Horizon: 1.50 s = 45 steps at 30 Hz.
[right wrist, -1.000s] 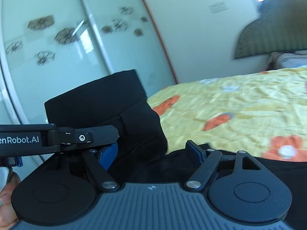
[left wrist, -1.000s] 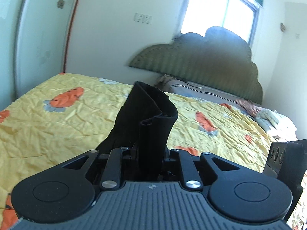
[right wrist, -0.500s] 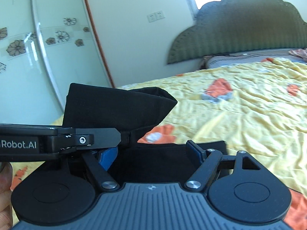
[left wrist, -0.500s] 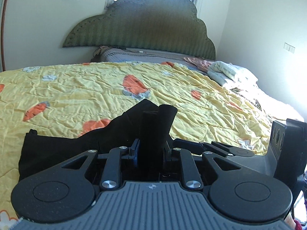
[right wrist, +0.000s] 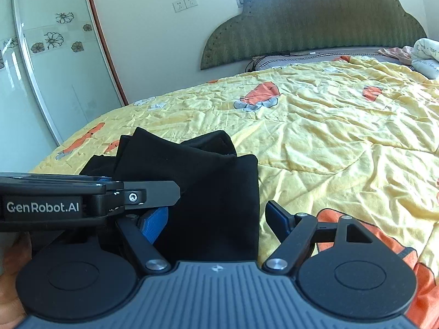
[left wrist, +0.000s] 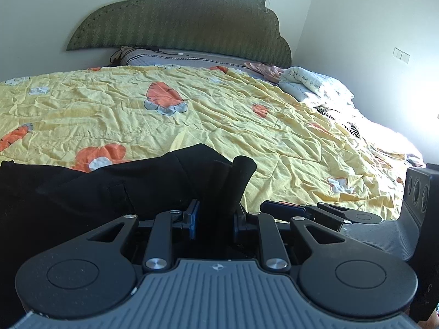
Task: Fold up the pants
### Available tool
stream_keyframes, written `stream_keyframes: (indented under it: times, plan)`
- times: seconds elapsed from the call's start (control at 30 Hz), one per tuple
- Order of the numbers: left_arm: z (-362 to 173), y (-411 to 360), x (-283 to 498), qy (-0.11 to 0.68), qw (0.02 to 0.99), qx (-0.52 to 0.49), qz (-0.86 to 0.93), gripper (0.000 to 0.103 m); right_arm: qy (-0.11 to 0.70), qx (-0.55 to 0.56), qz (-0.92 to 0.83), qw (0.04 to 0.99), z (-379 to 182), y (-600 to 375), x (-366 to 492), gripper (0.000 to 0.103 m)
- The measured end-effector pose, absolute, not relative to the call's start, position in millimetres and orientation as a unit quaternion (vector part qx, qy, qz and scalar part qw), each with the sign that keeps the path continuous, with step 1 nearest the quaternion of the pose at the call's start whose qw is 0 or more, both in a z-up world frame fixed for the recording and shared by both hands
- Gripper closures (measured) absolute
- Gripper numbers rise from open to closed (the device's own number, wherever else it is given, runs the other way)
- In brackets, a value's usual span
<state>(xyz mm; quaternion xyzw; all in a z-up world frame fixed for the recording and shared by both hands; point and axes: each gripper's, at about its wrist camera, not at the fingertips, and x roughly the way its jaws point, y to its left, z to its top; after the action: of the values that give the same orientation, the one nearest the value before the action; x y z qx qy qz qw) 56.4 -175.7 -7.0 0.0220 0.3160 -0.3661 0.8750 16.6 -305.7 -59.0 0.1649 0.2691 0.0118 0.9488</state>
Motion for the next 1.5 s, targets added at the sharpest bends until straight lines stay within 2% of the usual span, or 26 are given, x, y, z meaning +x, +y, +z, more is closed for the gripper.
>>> stream_keyframes:
  times: [0.3, 0.33, 0.37, 0.53, 0.67, 0.83, 1.03, 1.23, 1.37, 1.5]
  plan:
    - [-6.3, -192.7, 54.8, 0.31, 0.863, 0.024, -0.399, 0.08, 0.244, 0.163, -0.028, 0.956, -52.8, -313.0, 2.7, 0.025]
    - [-10.4, -196.0, 57.6, 0.321, 0.857, 0.019, -0.403, 0.073, 0.251, 0.166, -0.033, 0.953, -55.0, -316.0, 3.0, 0.025]
    - [-15.5, -198.8, 61.8, 0.338, 0.848, 0.011, -0.407, 0.072, 0.26, 0.167, -0.038, 0.95, -57.8, -319.2, 4.0, 0.025]
    - [-26.4, -197.8, 72.4, 0.389, 0.817, -0.038, -0.425, 0.048, 0.286, 0.163, -0.058, 0.943, -66.6, -328.4, -5.7, 0.025]
    - [-10.1, -190.6, 63.2, 0.386, 0.799, -0.043, -0.46, 0.043, 0.294, 0.155, -0.086, 0.939, -65.2, -341.5, -21.1, 0.023]
    - [19.3, -136.7, 51.1, 0.348, 0.823, -0.057, -0.446, 0.029, 0.262, 0.159, -0.142, 0.941, -52.4, -354.9, -40.1, 0.023]
    - [36.7, -28.2, 59.6, 0.321, 0.886, -0.089, -0.322, 0.027, 0.192, 0.148, -0.11, 0.964, -18.7, -330.5, -42.4, 0.022]
    - [15.4, 43.8, 78.7, 0.374, 0.886, -0.143, -0.236, 0.027, 0.226, 0.163, 0.037, 0.96, -19.2, -284.5, -9.5, 0.022]
    - [5.6, 50.7, 60.4, 0.371, 0.895, -0.077, -0.235, 0.027, 0.252, 0.17, 0.082, 0.949, -31.8, -267.0, 3.1, 0.022]
    - [-1.2, 40.9, 42.6, 0.342, 0.914, 0.0, -0.22, 0.027, 0.277, 0.134, -0.019, 0.951, -42.7, -264.3, 7.9, 0.021]
